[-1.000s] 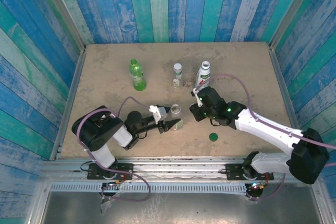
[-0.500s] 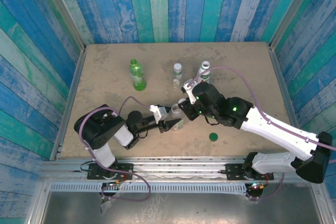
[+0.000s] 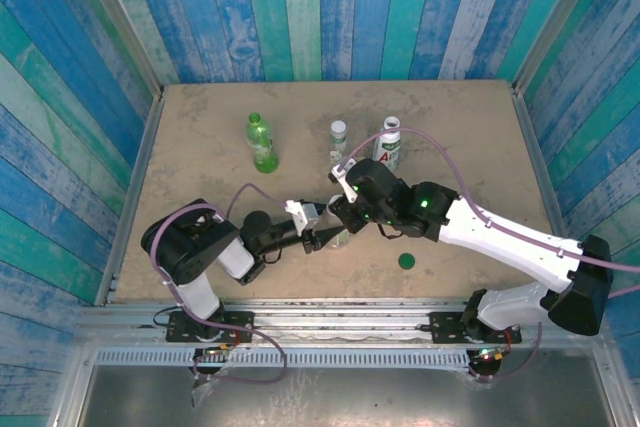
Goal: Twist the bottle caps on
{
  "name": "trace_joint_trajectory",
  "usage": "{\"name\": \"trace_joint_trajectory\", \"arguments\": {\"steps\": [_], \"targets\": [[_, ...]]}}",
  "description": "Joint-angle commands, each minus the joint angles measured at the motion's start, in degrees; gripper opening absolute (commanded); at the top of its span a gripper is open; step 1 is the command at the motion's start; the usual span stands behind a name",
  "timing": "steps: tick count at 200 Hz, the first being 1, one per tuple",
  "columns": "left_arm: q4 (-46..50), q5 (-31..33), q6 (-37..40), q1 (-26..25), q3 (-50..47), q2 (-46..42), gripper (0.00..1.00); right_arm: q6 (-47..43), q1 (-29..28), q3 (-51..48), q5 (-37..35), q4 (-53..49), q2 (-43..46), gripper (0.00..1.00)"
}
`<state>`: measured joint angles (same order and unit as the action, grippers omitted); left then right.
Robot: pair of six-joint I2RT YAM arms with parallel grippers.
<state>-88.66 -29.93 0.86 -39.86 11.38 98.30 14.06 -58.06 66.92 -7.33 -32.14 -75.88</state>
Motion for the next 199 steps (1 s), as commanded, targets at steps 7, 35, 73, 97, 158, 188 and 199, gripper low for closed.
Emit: {"name": "trace_joint_trajectory", "arguments": {"steps": [7, 35, 73, 97, 158, 188, 199], "targets": [[2.0, -1.0, 0.3, -0.2, 0.2, 1.5, 0.55, -0.5, -0.4, 1.0, 1.8, -2.7, -1.5, 0.42], [1.6, -1.2, -0.1, -0.2, 0.2, 1.5, 0.54, -1.4, -0.5, 1.9, 3.7, -3.9, -2.4, 0.42], [1.9, -1.4, -0.1, -0.2, 0.3, 1.4, 0.54, -2.4, -1.0, 3.4, 3.9, -6.7, -4.0, 0.42], [2.0, -1.3, -0.1, -0.2, 0.3, 1.1, 0.54, -3.7, -1.5, 5.1, 3.8, -9.6, -5.3, 0.43], [3.1, -1.4, 0.3, -0.2, 0.4, 0.6, 0.54, -5.4, -2.3, 7.5, 2.9, -14.7, -8.5, 0.43], [3.0, -1.3, 0.3, -0.2, 0.4, 0.6, 0.54, -5.9, -2.8, 8.7, 2.0, -16.2, -10.2, 0.43], [3.1, -1.2, 0.4, -0.2, 0.4, 0.6, 0.54, -6.0, -2.9, 9.0, 0.6, -16.6, -10.2, 0.43]]}}
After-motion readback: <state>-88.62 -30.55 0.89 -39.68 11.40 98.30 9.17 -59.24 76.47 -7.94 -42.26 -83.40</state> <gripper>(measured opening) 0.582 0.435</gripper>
